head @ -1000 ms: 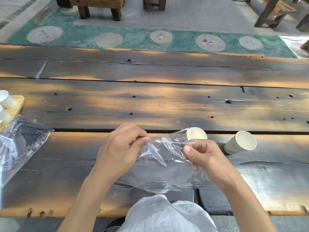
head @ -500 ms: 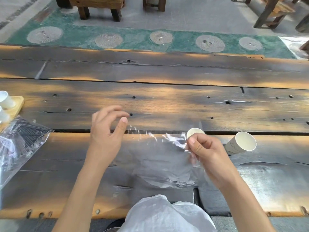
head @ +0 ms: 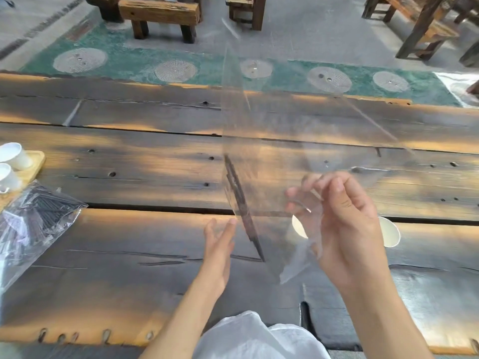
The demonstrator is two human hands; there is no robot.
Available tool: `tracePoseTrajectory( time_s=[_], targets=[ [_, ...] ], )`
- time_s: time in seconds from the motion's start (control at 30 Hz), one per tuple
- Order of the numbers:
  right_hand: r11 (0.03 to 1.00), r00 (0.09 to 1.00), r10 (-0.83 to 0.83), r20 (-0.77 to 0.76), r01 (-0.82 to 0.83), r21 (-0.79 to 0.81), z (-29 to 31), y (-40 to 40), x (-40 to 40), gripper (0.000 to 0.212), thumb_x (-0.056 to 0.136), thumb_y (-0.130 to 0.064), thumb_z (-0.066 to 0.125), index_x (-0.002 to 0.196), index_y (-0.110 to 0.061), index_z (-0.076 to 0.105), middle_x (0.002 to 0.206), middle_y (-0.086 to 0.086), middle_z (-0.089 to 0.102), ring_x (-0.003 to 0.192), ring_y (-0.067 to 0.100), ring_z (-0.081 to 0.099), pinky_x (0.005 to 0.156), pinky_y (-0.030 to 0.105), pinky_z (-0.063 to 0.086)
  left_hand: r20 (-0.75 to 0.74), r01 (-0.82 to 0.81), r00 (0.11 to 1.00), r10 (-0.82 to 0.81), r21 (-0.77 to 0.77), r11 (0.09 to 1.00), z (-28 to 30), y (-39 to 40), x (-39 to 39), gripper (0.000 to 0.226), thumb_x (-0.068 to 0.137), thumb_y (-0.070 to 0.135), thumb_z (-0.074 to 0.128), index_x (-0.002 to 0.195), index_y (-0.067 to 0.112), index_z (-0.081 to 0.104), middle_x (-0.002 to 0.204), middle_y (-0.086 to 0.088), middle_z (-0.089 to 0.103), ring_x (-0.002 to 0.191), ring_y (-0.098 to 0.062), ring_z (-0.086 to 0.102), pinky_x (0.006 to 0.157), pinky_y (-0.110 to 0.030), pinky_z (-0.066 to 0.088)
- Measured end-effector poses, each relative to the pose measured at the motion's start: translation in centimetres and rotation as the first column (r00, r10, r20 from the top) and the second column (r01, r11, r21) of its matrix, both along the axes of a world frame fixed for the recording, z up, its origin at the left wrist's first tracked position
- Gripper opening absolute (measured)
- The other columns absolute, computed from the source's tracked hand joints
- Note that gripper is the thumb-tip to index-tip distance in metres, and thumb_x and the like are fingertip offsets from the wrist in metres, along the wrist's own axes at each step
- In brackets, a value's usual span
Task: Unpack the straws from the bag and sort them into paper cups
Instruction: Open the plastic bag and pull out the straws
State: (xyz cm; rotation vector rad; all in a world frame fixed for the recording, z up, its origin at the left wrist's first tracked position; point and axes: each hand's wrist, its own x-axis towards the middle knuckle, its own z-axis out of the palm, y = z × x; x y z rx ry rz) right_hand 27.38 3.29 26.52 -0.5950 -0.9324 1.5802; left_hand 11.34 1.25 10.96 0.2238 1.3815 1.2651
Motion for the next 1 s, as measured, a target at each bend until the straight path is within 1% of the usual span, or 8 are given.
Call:
tracePoseTrajectory(
  time_s=[0.13,0.27,0.43,0.5,0.63,0.83,0.9,1.0],
  targets=[
    [0.998,0.998,-0.043,-0.051,0.041,-0.041,0.1,-0.2,1.1,0.020,0.097,-0.024,0.048,0.083,-0.014,0.059,0.097,0.005,0.067,0.094,0.029,0.069,0.082,0.037,0.055,0.479,0.156,0.864,-0.154,0.035,0.987,-1.2,2.2,0.6,0.085,0.084,0.056,0.059,0.153,0.011,0.036,0.146,-0.027,0.052,0.133,-0.035,0.054,0.115,-0.047,0.037],
    [0.986,0.987,-0.160,0.015,0.161,-0.049,-0.8,0.0,3.1,0.019,0.098,-0.025,0.049,0.085,-0.015,0.059,0.101,0.006,0.069,0.096,0.031,0.068,0.085,0.040,0.054,0.539,0.123,0.818,-0.200,0.176,0.977,-1.2,2.3,0.8,0.085,0.081,0.040,0.076,0.149,0.001,0.043,0.150,-0.027,0.046,0.141,-0.042,0.041,0.108,-0.053,0.042],
    [0.947,0.948,-0.308,0.084,0.314,-0.063,-2.3,0.1,5.2,0.016,0.097,-0.025,0.051,0.086,-0.014,0.057,0.100,0.008,0.072,0.088,0.028,0.072,0.078,0.034,0.058,0.642,0.096,0.722,-0.258,0.276,0.956,-1.4,0.9,0.5,0.074,0.068,0.022,0.093,0.133,0.012,0.060,0.109,-0.015,0.075,0.090,-0.029,0.074,0.078,-0.039,0.062],
    [0.940,0.938,-0.323,0.127,0.334,-0.073,-3.0,-0.1,5.8,0.017,0.097,-0.025,0.051,0.086,-0.016,0.059,0.101,0.007,0.073,0.087,0.026,0.073,0.077,0.031,0.059,0.620,0.142,0.719,-0.315,0.313,0.939,-1.5,0.2,0.6,0.071,0.073,0.016,0.088,0.137,0.015,0.057,0.112,-0.017,0.074,0.085,-0.029,0.075,0.072,-0.036,0.062],
    [0.935,0.928,-0.343,0.148,0.352,-0.045,-3.7,-0.4,7.1,0.026,0.097,-0.014,0.048,0.082,-0.018,0.069,0.096,0.007,0.074,0.076,0.024,0.071,0.072,0.030,0.057,0.479,0.110,0.843,-0.246,0.294,0.949,-1.2,0.4,-0.4,0.060,0.076,-0.009,0.068,0.129,0.018,0.059,0.105,-0.016,0.076,0.065,-0.021,0.072,0.057,-0.028,0.060],
    [0.892,0.861,-0.448,0.240,0.448,0.057,-2.8,0.0,9.8,0.025,0.093,0.003,0.053,0.104,-0.016,0.065,0.092,0.006,0.073,0.067,0.020,0.068,0.068,0.027,0.055,0.255,0.086,0.949,-0.185,0.356,0.931,0.3,0.1,-3.2,0.056,0.076,-0.008,0.064,0.126,0.016,0.057,0.099,-0.016,0.076,0.059,-0.018,0.069,0.055,-0.026,0.058],
    [0.845,0.776,-0.533,0.337,0.510,0.159,-1.7,0.4,10.8,0.031,0.094,0.005,0.052,0.107,-0.020,0.064,0.093,0.003,0.072,0.070,0.021,0.068,0.070,0.028,0.055,0.199,0.095,0.964,-0.176,0.363,0.927,0.5,-0.3,-4.1,0.058,0.075,-0.007,0.065,0.127,0.016,0.056,0.097,-0.015,0.077,0.059,-0.018,0.069,0.056,-0.026,0.058],
    [0.770,0.530,-0.627,0.571,0.533,0.351,0.6,0.8,11.8,0.022,0.094,-0.013,0.055,0.105,-0.027,0.067,0.098,-0.003,0.073,0.086,0.018,0.068,0.078,0.027,0.054,0.114,0.125,0.978,-0.177,0.364,0.923,0.5,-1.1,-5.5,0.060,0.076,-0.007,0.065,0.131,0.014,0.055,0.100,-0.015,0.076,0.061,-0.019,0.069,0.060,-0.027,0.060]
  ],
)
